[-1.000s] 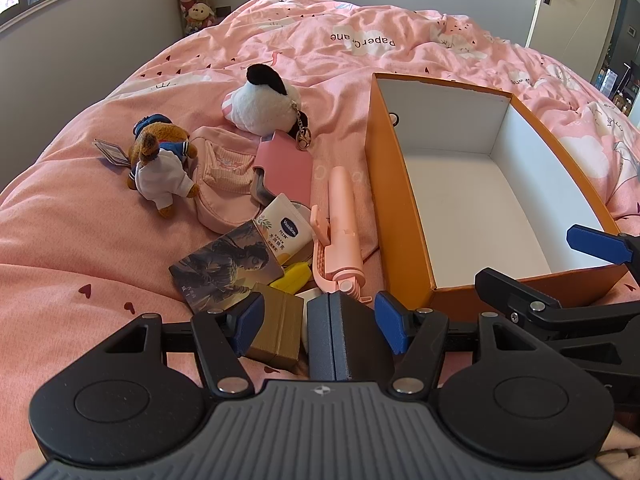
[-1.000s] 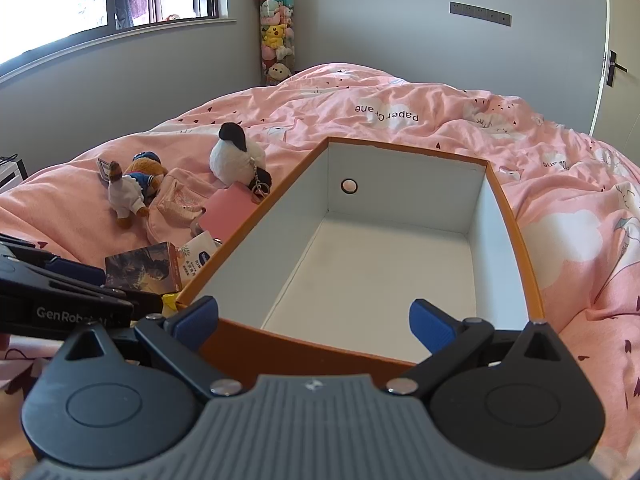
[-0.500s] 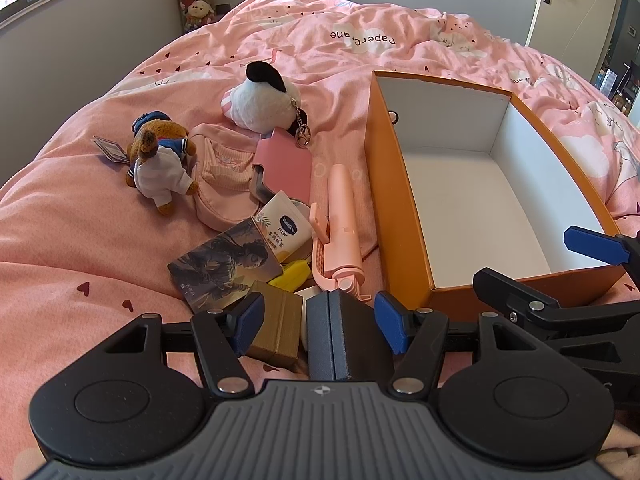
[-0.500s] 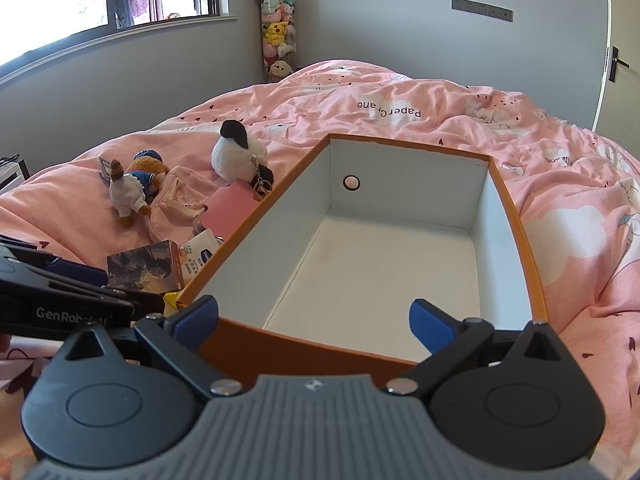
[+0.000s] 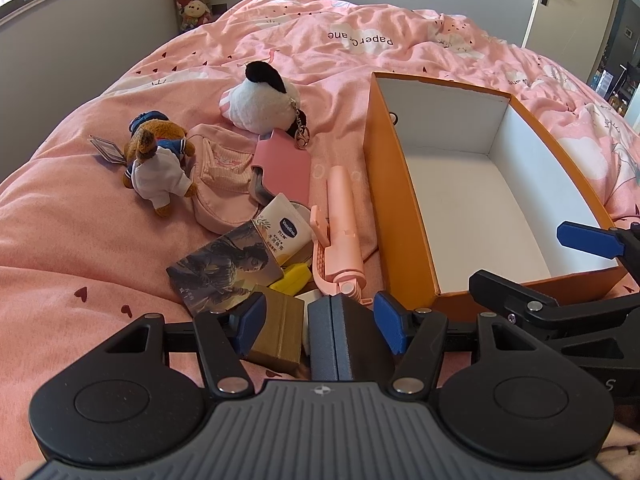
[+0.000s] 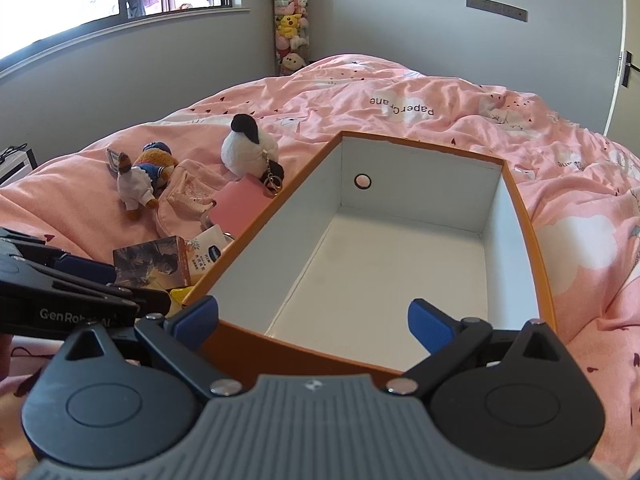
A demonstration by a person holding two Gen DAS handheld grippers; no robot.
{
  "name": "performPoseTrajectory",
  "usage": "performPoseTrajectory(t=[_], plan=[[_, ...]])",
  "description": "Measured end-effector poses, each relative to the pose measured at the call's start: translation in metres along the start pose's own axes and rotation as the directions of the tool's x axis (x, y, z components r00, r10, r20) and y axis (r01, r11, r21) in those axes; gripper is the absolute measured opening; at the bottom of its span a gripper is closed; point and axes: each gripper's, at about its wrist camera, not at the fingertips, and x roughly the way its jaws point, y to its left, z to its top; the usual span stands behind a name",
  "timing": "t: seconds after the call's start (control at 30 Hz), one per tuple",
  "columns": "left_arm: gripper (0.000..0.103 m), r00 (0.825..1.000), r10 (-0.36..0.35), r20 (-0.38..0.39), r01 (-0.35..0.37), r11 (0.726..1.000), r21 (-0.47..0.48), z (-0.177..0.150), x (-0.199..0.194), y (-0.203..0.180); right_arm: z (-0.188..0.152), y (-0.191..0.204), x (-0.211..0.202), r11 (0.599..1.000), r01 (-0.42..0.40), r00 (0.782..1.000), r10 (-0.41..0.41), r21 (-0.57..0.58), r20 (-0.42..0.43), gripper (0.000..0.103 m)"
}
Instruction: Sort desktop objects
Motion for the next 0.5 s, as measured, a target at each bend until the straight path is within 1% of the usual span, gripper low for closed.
performPoseTrajectory(t=[0.1,0.2,0.3,0.4,0.43,0.5], plan=[[0.070,1.000,-0.011,-0.001,0.011,0.999,-0.032,0.004,0.000,0.008,0.005,0.002,0.003,1.000,0.002,1.000,-0.002,-0.018,-0.007,0.100],[0.070,1.000,-0.029,0.003,0.029,0.998,-0.058,0.010,0.000,0.017,0.012,0.003,0.008,0.999,-0.001,1.000,0.000,-0.039,-0.018,0.098],[0.070,0.999,-0.038,0.008,0.038,0.996,-0.078,0.018,0.000,0.025,0.018,0.004,0.014,0.998,-0.010,1.000,0.009,-0.060,-0.029,0.090],[0.070,0.999,-0.038,0.012,0.039,0.995,-0.093,0.027,-0.001,0.036,0.026,0.004,0.019,0.996,-0.026,0.999,0.023,-0.080,-0.035,0.088],[0.069,0.999,-0.039,0.013,0.040,0.995,-0.095,0.030,-0.002,0.039,0.029,0.005,0.020,0.995,-0.031,0.999,0.028,-0.091,-0.034,0.083],[0.066,0.999,-0.036,0.009,0.036,0.995,-0.098,0.037,-0.002,0.045,0.035,0.005,0.024,0.993,-0.039,0.999,0.035,-0.115,-0.038,0.078]])
